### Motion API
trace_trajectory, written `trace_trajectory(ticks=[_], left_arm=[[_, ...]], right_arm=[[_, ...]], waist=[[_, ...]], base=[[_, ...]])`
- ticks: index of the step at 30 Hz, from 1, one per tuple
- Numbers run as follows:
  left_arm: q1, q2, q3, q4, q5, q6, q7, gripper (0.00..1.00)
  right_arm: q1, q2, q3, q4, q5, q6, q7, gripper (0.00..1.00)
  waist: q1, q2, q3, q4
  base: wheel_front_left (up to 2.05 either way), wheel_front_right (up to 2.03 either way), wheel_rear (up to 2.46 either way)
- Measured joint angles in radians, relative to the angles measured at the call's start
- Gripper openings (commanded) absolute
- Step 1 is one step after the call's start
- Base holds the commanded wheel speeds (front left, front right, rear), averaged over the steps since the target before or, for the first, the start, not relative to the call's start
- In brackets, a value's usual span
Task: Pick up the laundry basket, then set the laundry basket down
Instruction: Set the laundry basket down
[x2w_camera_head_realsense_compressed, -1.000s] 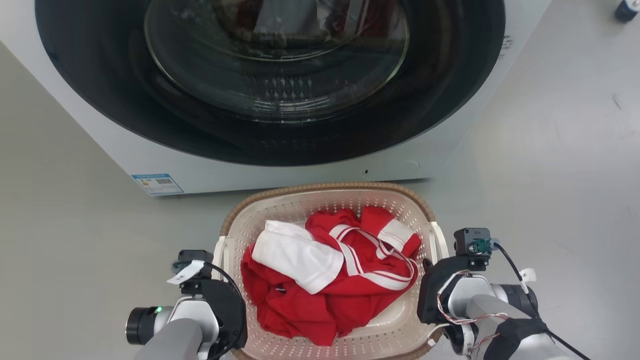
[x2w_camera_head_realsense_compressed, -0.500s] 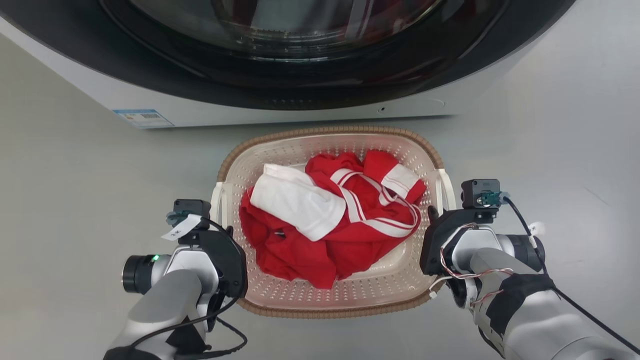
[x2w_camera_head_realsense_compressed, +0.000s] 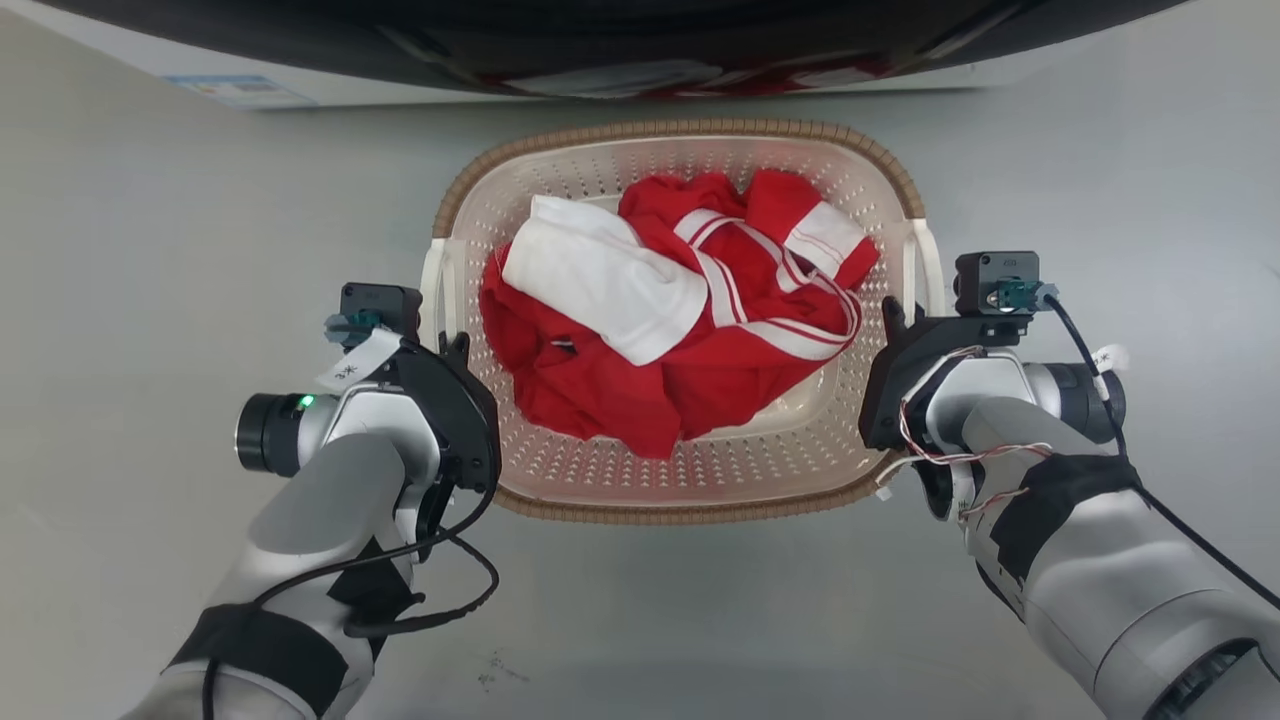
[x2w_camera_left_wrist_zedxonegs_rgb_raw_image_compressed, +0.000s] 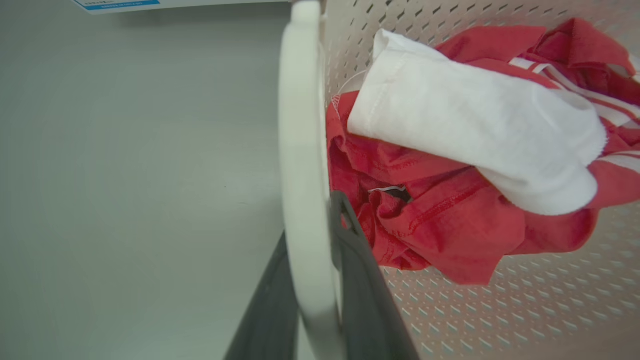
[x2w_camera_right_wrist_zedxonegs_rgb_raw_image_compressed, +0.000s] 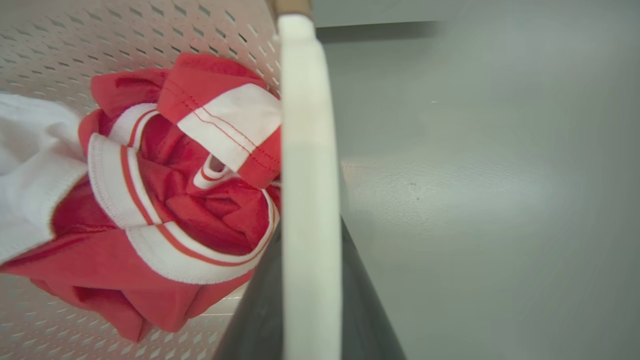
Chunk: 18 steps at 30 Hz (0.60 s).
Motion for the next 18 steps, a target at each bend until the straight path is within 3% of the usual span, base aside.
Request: trace_trajectory(ticks=[9, 18], left_arm=[[-0.027, -0.006, 0.0, 0.003, 0.004, 0.0, -0.025, 0.0], [-0.066, -0.01, -0.001, 0.02, 0.007, -0.008, -0.044, 0.0]], right_arm=[[-0.032, 0.0, -0.001, 0.026, -0.007, 0.007, -0.033, 0.0], [-0.063, 0.001, -0.001, 0.043, -0.01, 0.016, -0.068, 0.0]], waist=[[0.0, -0.0001, 0.104, 0.019], [-0.0003, -0.0001, 0.132, 0.033]], base=[[0.0, 0.0, 0.0], [0.0, 0.0, 0.0]])
